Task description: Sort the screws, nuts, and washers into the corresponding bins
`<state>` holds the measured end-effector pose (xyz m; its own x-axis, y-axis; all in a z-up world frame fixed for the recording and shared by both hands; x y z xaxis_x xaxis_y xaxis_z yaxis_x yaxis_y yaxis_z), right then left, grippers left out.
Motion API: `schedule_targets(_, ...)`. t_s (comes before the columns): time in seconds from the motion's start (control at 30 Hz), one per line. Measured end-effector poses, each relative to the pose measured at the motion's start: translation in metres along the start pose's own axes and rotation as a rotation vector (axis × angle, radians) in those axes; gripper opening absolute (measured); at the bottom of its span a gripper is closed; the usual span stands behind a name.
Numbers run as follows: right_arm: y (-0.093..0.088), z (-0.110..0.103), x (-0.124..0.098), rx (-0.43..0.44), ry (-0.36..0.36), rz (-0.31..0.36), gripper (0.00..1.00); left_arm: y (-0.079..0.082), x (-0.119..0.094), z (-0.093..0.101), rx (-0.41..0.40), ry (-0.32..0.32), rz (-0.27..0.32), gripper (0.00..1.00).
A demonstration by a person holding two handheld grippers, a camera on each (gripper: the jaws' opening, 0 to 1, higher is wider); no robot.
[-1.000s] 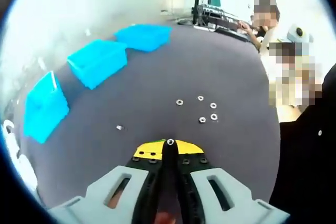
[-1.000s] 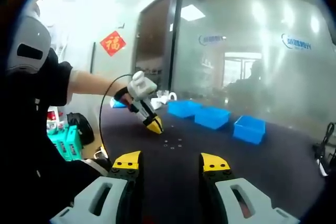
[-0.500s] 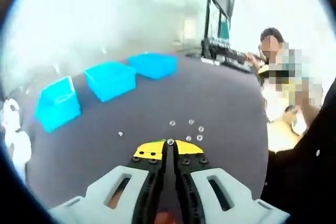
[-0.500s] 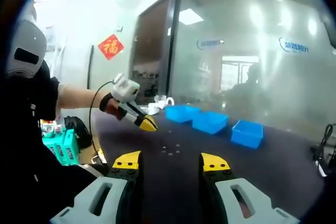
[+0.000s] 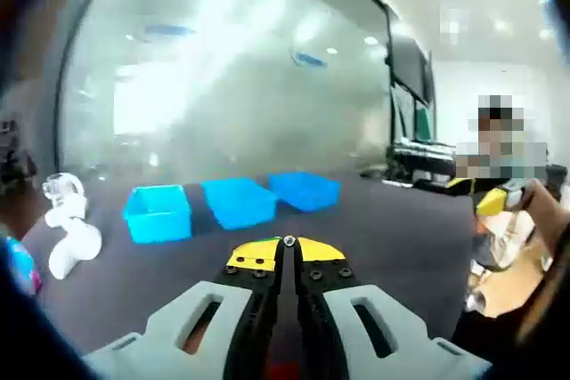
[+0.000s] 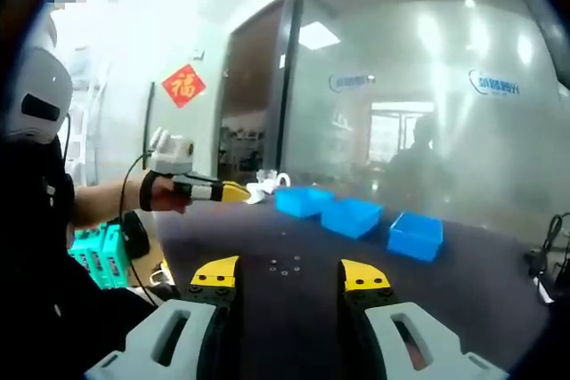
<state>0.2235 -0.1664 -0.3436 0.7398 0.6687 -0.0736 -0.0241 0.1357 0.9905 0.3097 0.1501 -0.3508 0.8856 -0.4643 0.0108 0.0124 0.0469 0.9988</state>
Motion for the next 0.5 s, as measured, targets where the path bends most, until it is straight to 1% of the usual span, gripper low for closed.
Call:
schedule_targets(0.07, 0.001, 0.0, 0.001, 0.004, -0.003, 0.007, 0.38, 0.0, -0.002, -0.004, -0.04, 0.018, 0.015, 0.05)
schedule_targets(0.13, 0.001, 0.001, 0.002, 0.011, -0.013, 0.016, 0.38, 0.0, -0.003, -0.013, -0.079, 0.075, 0.031, 0.05)
schedule_targets(0.17, 0.001, 0.001, 0.003, 0.016, -0.016, 0.021, 0.38, 0.002, -0.004, -0.015, -0.071, 0.088, 0.047, 0.05)
schedule_targets(0.23, 0.001, 0.001, 0.003, 0.027, -0.021, 0.029, 0.38, 0.005, -0.003, -0.021, -0.048, 0.111, 0.054, 0.05)
schedule_targets(0.27, 0.001, 0.001, 0.003, 0.029, -0.028, 0.035, 0.38, 0.008, -0.002, -0.026, -0.024, 0.135, 0.059, 0.05)
schedule_targets(0.3, 0.001, 0.002, 0.003, 0.031, -0.034, 0.036, 0.38, 0.01, 0.001, -0.028, 0.003, 0.141, 0.061, 0.05)
schedule_targets(0.37, 0.0, 0.003, 0.003, 0.033, -0.042, 0.036, 0.38, 0.013, 0.008, -0.035, 0.011, 0.138, 0.052, 0.05)
schedule_targets(0.43, -0.002, 0.003, 0.003, 0.04, -0.041, 0.037, 0.38, 0.015, 0.016, -0.045, 0.001, 0.159, 0.046, 0.05)
schedule_targets(0.5, -0.004, 0.003, 0.003, 0.036, -0.045, 0.03, 0.38, 0.019, 0.026, -0.055, 0.007, 0.173, 0.042, 0.05)
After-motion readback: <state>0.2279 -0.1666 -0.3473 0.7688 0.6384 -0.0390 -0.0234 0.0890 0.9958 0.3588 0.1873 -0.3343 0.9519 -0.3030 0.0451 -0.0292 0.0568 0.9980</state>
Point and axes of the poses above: the point that each gripper's makers call its tool centre point, and the gripper's own axes: x roughly forward along the fingers, z roughly to its right, y roughly out of its top, the point moved 8 cm from there along -x, roughly backward along the fingers, and after that the axes turned 2 degrees about z, right-handed, at the moved point
